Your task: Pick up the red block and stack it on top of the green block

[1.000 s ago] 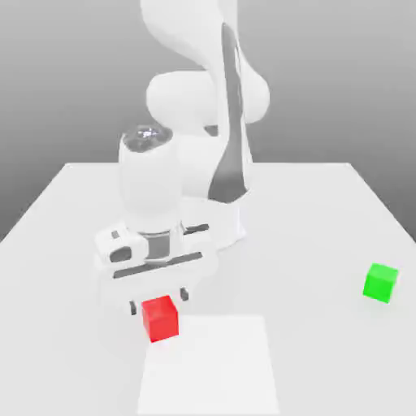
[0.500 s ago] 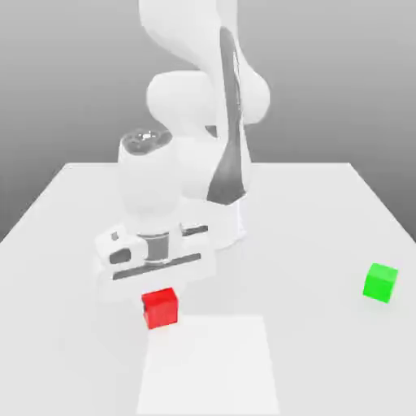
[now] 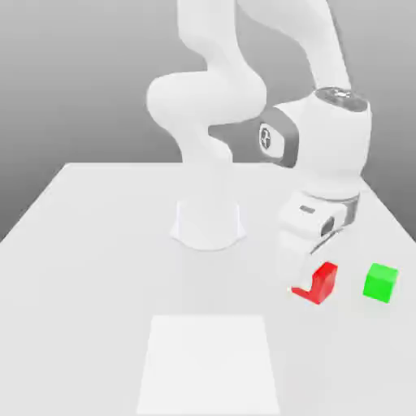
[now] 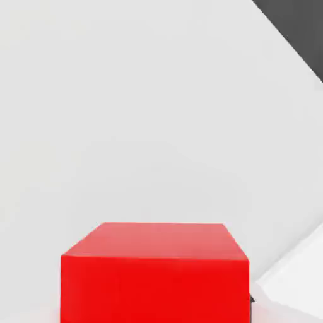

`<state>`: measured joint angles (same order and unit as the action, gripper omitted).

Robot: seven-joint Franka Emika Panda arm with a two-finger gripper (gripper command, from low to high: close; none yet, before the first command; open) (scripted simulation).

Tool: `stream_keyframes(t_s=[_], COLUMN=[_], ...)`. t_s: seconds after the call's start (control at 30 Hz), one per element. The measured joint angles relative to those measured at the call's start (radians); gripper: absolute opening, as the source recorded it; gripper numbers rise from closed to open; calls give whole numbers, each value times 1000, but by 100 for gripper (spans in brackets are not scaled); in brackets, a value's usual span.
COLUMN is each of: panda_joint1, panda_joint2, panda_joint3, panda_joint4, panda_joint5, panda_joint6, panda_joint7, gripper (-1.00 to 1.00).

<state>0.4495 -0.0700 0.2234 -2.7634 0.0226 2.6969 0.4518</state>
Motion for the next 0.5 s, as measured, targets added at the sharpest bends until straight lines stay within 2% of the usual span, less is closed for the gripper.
stream_keyframes(t_s=[0.17,0.37,0.4,0.5], panda_joint1=[203,235,245,245], panda_joint2=[10,184,214,214], panda_joint3=[118,75,59,59], panda_joint4=[47,65,66,66], panda_joint5=[19,-134,-161,-161], panda_joint6=[-38,110,137,137], panda_joint7=[101,232,252,252], gripper=[-100,-100,100,100])
